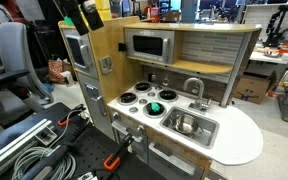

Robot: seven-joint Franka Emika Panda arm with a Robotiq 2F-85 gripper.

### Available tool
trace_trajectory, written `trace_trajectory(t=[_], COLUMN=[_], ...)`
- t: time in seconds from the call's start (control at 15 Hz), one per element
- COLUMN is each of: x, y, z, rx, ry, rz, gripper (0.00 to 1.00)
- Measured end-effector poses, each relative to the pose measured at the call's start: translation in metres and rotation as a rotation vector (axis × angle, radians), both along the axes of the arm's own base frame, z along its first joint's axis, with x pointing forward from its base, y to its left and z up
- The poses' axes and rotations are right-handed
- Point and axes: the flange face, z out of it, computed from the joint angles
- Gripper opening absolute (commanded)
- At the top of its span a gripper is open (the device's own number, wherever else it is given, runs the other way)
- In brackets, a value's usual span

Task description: Pick up the green grapes from the stove and place them inside the pot in the sink

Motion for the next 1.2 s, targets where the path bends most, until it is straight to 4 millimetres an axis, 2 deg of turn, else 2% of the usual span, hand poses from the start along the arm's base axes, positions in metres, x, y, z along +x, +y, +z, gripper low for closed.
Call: trace_trajectory(t=[0.2, 0.6, 0.73, 1.2], x=[-0.002, -0.002, -0.001, 0.002], y=[0.0, 0.0, 0.0, -0.021], z=[-0.009, -0.008, -0.005, 0.004], rx=[0.002, 0.002, -0.001, 0.043], ry=[0.019, 0.018, 0.039, 0.061], rz=[-0.001, -0.001, 0.093, 0.448], gripper=[1.0, 1.0, 1.0, 1.0])
